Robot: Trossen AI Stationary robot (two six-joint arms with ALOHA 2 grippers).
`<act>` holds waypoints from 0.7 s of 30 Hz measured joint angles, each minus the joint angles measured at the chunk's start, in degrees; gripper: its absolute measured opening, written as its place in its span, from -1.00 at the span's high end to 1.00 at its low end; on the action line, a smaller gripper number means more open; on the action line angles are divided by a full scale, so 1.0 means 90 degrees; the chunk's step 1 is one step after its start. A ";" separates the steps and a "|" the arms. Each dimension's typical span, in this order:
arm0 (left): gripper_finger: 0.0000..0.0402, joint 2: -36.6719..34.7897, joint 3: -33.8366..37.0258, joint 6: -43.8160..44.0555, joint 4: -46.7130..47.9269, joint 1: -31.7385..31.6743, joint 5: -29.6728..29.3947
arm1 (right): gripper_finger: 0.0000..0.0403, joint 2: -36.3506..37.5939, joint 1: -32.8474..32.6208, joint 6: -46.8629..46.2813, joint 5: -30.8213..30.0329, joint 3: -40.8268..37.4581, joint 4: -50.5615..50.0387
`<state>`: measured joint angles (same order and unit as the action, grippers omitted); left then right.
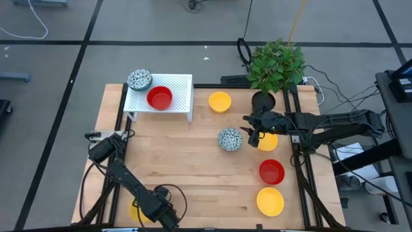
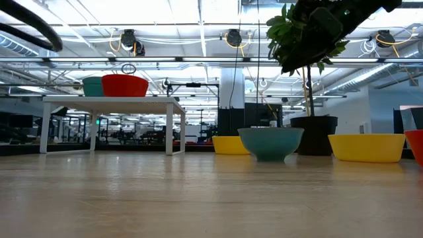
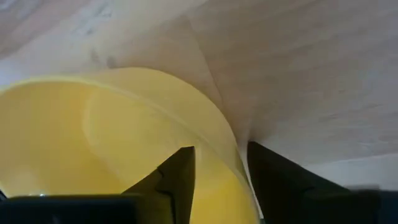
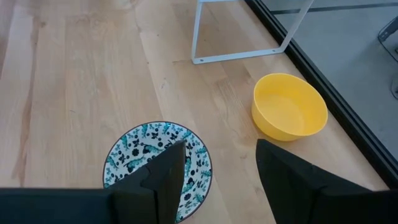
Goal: Pick & Place Mini bowls
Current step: Put the yellow bowl on the shelf
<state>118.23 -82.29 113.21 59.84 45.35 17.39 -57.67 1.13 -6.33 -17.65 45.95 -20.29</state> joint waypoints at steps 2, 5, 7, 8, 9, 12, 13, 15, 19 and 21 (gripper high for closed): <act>0.41 -0.0022 0.0013 -0.0180 0.0013 -0.0043 0.0005 | 0.07 0.0000 0.0000 0.0000 0.0000 0.0000 0.0000; 0.68 -0.0024 0.0003 -0.0663 0.0002 -0.0129 -0.0003 | 0.07 0.0000 0.0000 0.0000 0.0000 0.0000 0.0000; 0.89 -0.0024 0.0001 -0.1016 0.0004 -0.0199 0.0004 | 0.07 0.0000 0.0000 0.0000 0.0000 0.0000 0.0000; 0.94 -0.0024 0.0001 -0.1163 0.0013 -0.0240 -0.0008 | 0.07 0.0000 0.0000 -0.0001 0.0000 0.0000 0.0000; 0.95 -0.0024 -0.0001 -0.1291 0.0004 -0.0286 0.0003 | 0.07 0.0000 0.0000 -0.0001 0.0000 0.0000 -0.0002; 0.93 -0.0113 -0.0030 -0.1752 0.0013 -0.0438 -0.0053 | 0.07 0.0000 0.0000 0.0000 0.0000 0.0000 -0.0002; 0.93 -0.0160 -0.0059 -0.1876 -0.0001 -0.0514 -0.0102 | 0.07 0.0000 0.0000 0.0000 0.0000 0.0000 -0.0002; 0.96 -0.0356 -0.0065 -0.2092 0.0002 -0.0663 -0.0494 | 0.07 0.0000 0.0000 0.0000 0.0000 0.0000 -0.0005; 0.95 -0.0960 -0.0070 -0.2597 0.0020 -0.1049 -0.1506 | 0.07 0.0000 0.0000 -0.0002 -0.0001 0.0000 -0.0017; 0.94 -0.1285 -0.0070 -0.3034 0.0003 -0.1268 -0.1984 | 0.07 0.0002 0.0000 0.0000 -0.0002 0.0000 -0.0017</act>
<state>106.67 -82.91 85.90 59.87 33.94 -0.46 -57.65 1.13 -6.33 -17.67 45.95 -20.45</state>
